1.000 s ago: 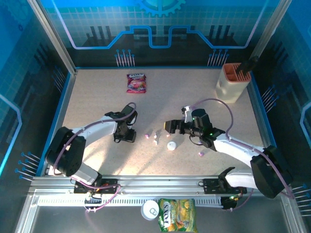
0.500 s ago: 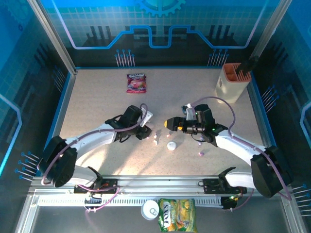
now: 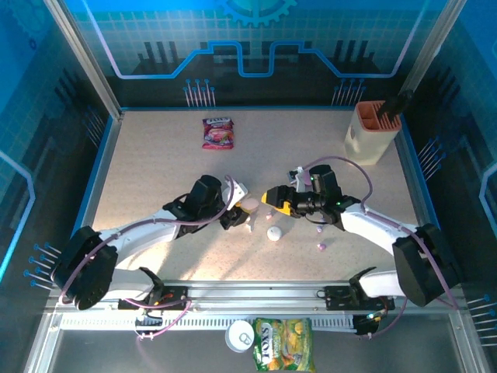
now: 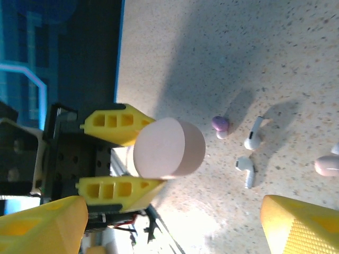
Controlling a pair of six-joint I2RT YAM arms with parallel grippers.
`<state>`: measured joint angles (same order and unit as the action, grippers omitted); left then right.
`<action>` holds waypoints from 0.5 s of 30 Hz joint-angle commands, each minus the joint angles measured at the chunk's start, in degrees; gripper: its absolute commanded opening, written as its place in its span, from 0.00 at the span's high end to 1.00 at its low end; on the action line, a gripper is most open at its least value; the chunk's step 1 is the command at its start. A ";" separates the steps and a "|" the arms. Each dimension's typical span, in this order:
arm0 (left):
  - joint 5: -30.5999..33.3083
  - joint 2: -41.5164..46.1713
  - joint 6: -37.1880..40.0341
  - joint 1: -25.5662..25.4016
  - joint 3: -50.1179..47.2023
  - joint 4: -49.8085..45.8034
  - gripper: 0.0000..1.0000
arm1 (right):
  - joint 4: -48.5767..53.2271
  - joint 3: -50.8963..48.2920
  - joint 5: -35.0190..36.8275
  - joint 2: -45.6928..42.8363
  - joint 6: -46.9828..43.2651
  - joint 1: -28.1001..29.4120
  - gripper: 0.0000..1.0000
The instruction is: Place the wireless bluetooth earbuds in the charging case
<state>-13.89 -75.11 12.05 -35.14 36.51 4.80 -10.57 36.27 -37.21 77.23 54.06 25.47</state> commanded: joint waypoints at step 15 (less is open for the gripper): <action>-7.22 3.34 0.70 -1.51 -2.11 11.86 0.64 | -51.16 -8.97 -10.44 14.86 39.09 0.23 0.45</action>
<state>-19.81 -72.47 12.19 -36.07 34.70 13.85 -51.20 28.77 -46.11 90.98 87.09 25.43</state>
